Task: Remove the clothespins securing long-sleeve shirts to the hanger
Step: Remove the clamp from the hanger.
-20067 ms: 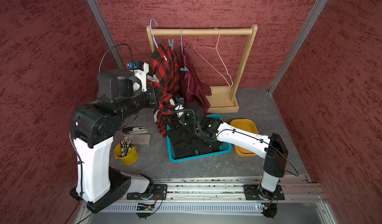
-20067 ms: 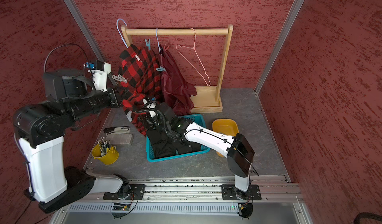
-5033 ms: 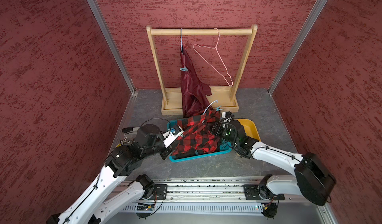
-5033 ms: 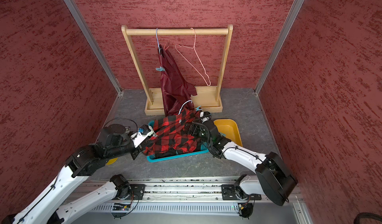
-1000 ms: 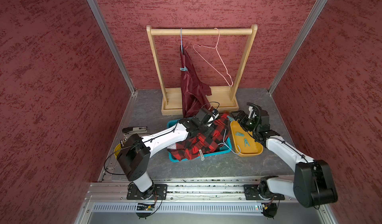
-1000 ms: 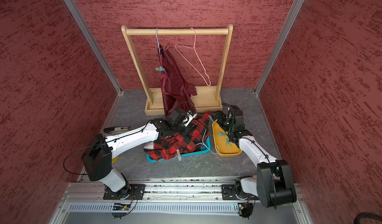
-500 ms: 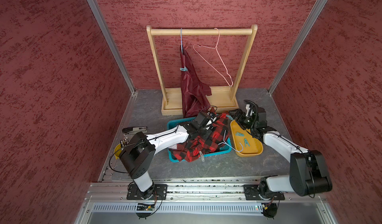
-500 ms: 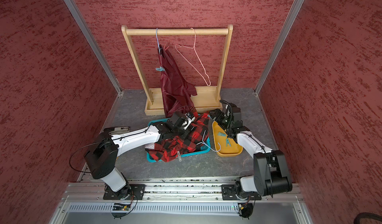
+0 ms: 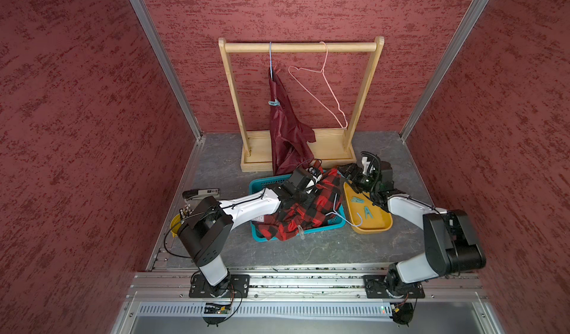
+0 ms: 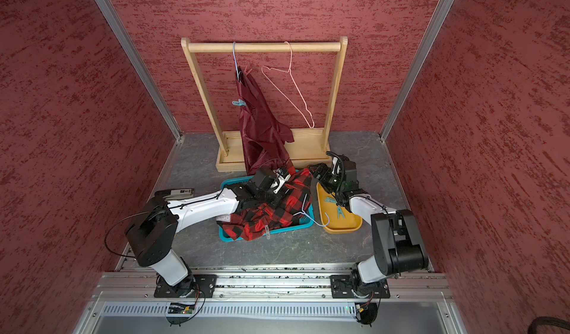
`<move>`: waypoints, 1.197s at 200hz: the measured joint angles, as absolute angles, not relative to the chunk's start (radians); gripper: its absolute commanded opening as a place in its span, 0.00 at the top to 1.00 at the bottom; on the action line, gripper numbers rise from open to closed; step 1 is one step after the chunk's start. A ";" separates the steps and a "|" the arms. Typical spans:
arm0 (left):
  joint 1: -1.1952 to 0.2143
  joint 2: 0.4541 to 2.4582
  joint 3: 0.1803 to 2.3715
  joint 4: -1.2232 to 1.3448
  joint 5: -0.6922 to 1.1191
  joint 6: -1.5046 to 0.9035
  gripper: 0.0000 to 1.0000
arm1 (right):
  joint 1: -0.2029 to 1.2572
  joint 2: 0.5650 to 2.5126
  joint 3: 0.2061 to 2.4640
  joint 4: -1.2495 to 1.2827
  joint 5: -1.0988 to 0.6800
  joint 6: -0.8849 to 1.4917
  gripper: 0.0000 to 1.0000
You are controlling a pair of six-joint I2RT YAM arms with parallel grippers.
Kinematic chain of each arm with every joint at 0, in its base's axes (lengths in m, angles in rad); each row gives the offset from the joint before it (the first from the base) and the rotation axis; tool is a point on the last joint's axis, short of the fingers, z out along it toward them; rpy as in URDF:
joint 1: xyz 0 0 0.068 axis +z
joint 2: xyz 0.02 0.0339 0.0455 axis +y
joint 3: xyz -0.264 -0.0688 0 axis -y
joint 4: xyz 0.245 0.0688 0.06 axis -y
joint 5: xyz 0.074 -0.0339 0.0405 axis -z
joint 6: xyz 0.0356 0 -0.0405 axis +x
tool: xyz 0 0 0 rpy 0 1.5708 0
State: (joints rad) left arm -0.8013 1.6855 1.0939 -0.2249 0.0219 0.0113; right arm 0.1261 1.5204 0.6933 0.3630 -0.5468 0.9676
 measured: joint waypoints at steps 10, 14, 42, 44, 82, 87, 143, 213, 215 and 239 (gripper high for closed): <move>-0.801 1.685 1.094 -0.225 0.022 0.011 0.81 | 0.126 1.535 0.686 0.390 -0.557 0.986 0.12; -0.801 1.685 1.094 -0.225 0.022 0.012 0.81 | 0.126 1.539 0.685 0.399 -0.559 0.990 0.13; -0.801 1.685 1.094 -0.224 0.022 0.012 0.81 | 0.126 1.546 0.683 0.446 -0.570 1.013 0.20; -0.801 1.685 1.094 -0.224 0.022 0.012 0.81 | 0.126 1.546 0.683 0.450 -0.570 1.015 0.21; -0.801 1.685 1.093 -0.224 0.022 0.012 0.81 | 0.118 1.533 0.669 0.470 -0.572 1.022 0.34; -0.801 1.685 1.092 -0.224 0.022 0.012 0.81 | 0.117 1.530 0.666 0.470 -0.572 1.023 0.35; -0.801 1.685 1.092 -0.223 0.022 0.015 0.81 | 0.112 1.518 0.657 0.472 -0.570 1.021 0.47; -0.801 1.685 1.092 -0.223 0.022 0.016 0.81 | 0.104 1.505 0.659 0.423 -0.554 0.994 0.58; -0.801 1.685 1.092 -0.223 0.022 0.016 0.81 | 0.104 1.505 0.659 0.420 -0.554 0.992 0.58; -0.802 1.685 1.092 -0.223 0.022 0.017 0.81 | 0.100 1.505 0.660 0.398 -0.549 0.983 0.59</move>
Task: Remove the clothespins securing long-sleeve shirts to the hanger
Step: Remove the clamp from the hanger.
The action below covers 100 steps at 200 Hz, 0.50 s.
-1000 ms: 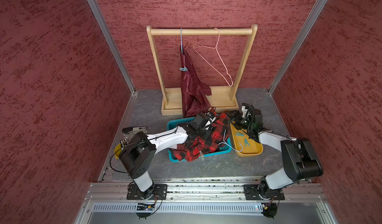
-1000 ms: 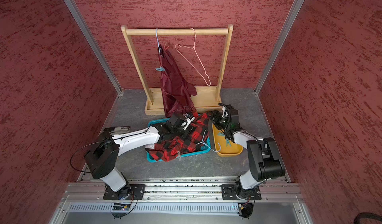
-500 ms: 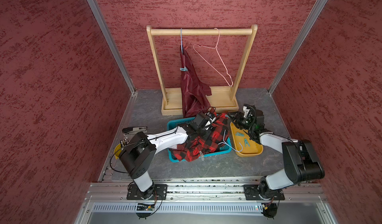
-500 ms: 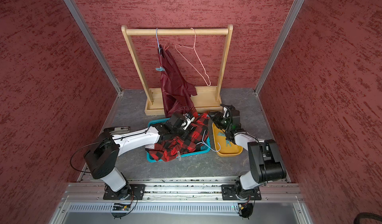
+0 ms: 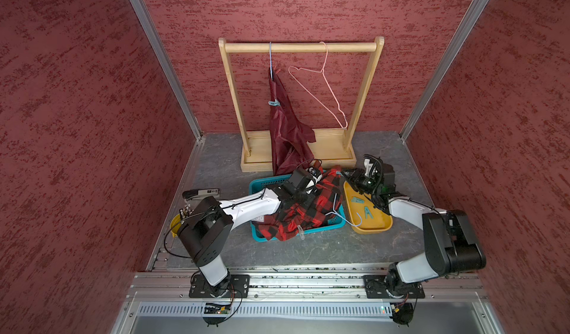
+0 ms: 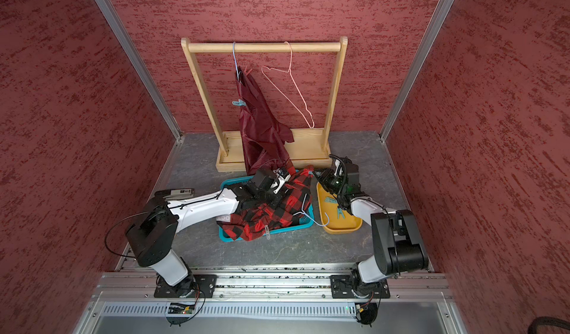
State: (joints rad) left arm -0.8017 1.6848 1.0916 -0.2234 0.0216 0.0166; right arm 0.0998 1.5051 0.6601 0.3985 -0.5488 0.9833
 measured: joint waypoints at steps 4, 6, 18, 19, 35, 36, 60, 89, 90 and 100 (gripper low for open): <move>-0.802 1.685 1.092 -0.223 0.022 0.017 0.81 | 0.099 1.505 0.661 0.395 -0.548 0.980 0.60; -0.802 1.685 1.091 -0.223 0.022 0.017 0.81 | 0.098 1.505 0.661 0.393 -0.548 0.979 0.60; -0.802 1.685 1.088 -0.220 0.021 0.017 0.81 | 0.095 1.505 0.661 0.385 -0.545 0.975 0.61; -0.802 1.685 1.088 -0.220 0.021 0.017 0.81 | 0.095 1.505 0.661 0.384 -0.545 0.975 0.60; -0.802 1.685 1.076 -0.224 0.019 0.019 0.81 | 0.090 1.505 0.662 0.374 -0.545 0.969 0.62; -0.802 1.685 1.076 -0.224 0.019 0.019 0.81 | 0.089 1.505 0.662 0.373 -0.545 0.968 0.62; -0.803 1.685 1.071 -0.224 0.018 0.023 0.81 | 0.081 1.505 0.663 0.370 -0.545 0.965 0.62; -0.804 1.685 1.071 -0.224 0.017 0.023 0.81 | 0.078 1.505 0.663 0.380 -0.557 0.968 0.60; -0.804 1.685 1.071 -0.224 0.017 0.023 0.81 | 0.078 1.505 0.663 0.380 -0.557 0.968 0.60; -0.804 1.685 1.071 -0.224 0.017 0.023 0.81 | 0.078 1.505 0.664 0.388 -0.562 0.970 0.60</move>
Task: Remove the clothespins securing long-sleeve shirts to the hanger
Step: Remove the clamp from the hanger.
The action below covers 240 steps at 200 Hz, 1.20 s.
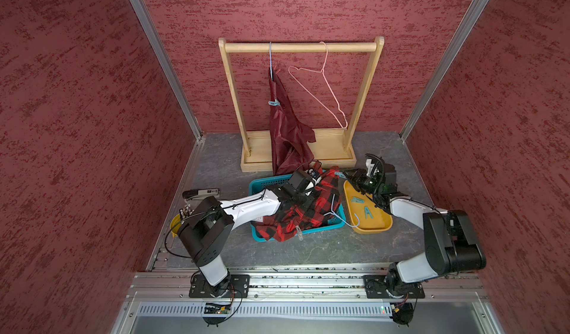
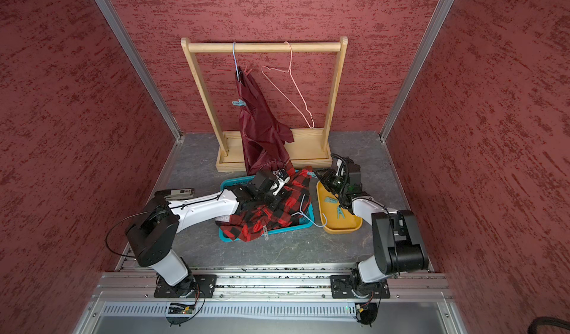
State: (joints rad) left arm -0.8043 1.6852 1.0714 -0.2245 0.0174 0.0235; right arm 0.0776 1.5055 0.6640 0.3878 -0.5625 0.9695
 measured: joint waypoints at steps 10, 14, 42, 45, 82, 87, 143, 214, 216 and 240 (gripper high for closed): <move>-0.805 1.685 1.071 -0.224 0.017 0.024 0.81 | 0.077 1.505 0.665 0.397 -0.568 0.972 0.58; -0.806 1.685 1.071 -0.224 0.017 0.024 0.81 | 0.077 1.505 0.665 0.401 -0.570 0.973 0.58; -0.808 1.685 1.071 -0.224 0.017 0.030 0.81 | 0.076 1.510 0.665 0.420 -0.585 0.980 0.58; -0.808 1.685 1.071 -0.224 0.017 0.031 0.81 | 0.077 1.510 0.665 0.422 -0.587 0.981 0.59; -0.810 1.687 1.071 -0.224 0.015 0.035 0.81 | 0.076 1.511 0.665 0.422 -0.594 0.980 0.61; -0.811 1.687 1.071 -0.224 0.014 0.035 0.81 | 0.076 1.511 0.665 0.422 -0.594 0.979 0.62; -0.820 1.690 1.071 -0.224 -0.002 0.041 0.82 | 0.076 1.511 0.665 0.415 -0.594 0.974 0.73; -0.821 1.690 1.071 -0.224 -0.006 0.042 0.82 | 0.076 1.511 0.665 0.398 -0.586 0.960 0.87; -0.821 1.690 1.071 -0.224 -0.006 0.042 0.82 | 0.076 1.510 0.665 0.396 -0.585 0.960 0.87; -0.821 1.690 1.067 -0.220 -0.007 0.042 0.82 | 0.076 1.495 0.665 0.371 -0.575 0.952 0.88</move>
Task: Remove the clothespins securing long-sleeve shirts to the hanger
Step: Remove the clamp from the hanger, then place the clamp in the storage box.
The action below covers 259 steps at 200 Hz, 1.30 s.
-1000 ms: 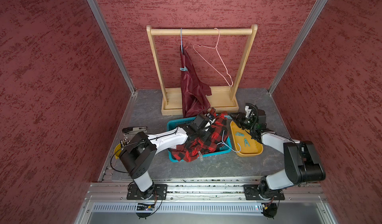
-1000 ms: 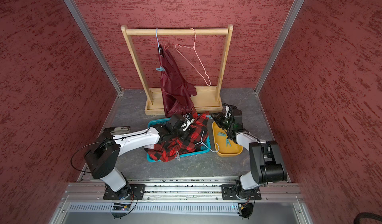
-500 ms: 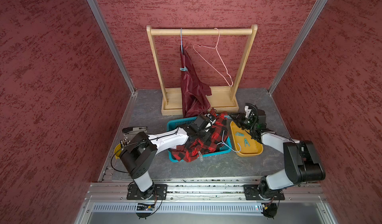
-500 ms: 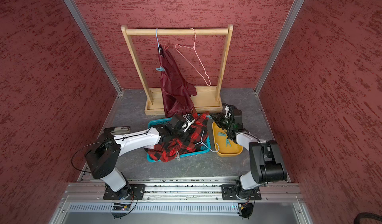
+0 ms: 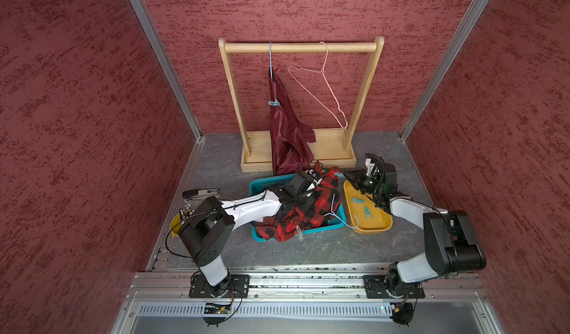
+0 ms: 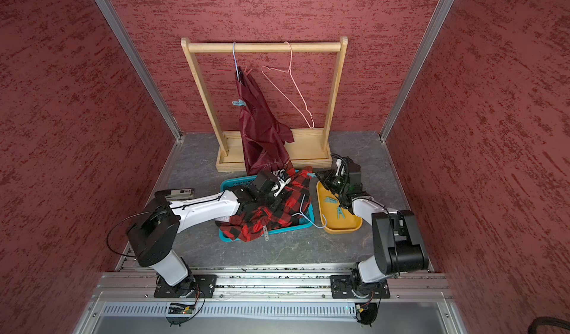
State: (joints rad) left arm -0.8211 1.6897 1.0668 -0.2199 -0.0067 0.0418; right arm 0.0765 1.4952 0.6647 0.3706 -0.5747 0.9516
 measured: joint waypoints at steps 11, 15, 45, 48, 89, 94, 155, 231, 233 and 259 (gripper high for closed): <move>-0.821 1.690 1.064 -0.217 -0.008 0.041 0.82 | 0.076 1.483 0.665 0.357 -0.568 0.947 0.89; -0.821 1.690 1.063 -0.216 -0.009 0.041 0.82 | 0.076 1.478 0.665 0.352 -0.565 0.945 0.90; -0.821 1.690 1.056 -0.208 -0.009 0.040 0.82 | 0.068 1.428 0.674 0.307 -0.548 0.934 0.90; -0.821 1.690 1.055 -0.208 -0.009 0.040 0.82 | 0.066 1.425 0.677 0.305 -0.547 0.933 0.90; -0.821 1.689 1.051 -0.204 -0.009 0.038 0.80 | 0.030 1.355 0.694 0.234 -0.510 0.917 0.90; -0.821 1.689 1.051 -0.204 -0.009 0.037 0.79 | 0.023 1.342 0.694 0.220 -0.502 0.915 0.90; -0.833 1.665 1.056 -0.255 -0.002 0.019 0.42 | -0.047 1.168 0.632 0.120 -0.414 0.902 0.87; -0.843 1.597 1.092 -0.358 0.003 -0.015 0.13 | -0.047 1.182 0.493 0.093 -0.406 0.910 0.82; -0.843 1.596 1.095 -0.360 0.003 -0.017 0.12 | -0.047 1.182 0.492 0.093 -0.406 0.909 0.82; -0.846 1.560 1.115 -0.376 0.002 -0.037 0.00 | -0.047 1.195 0.476 0.113 -0.406 0.915 0.76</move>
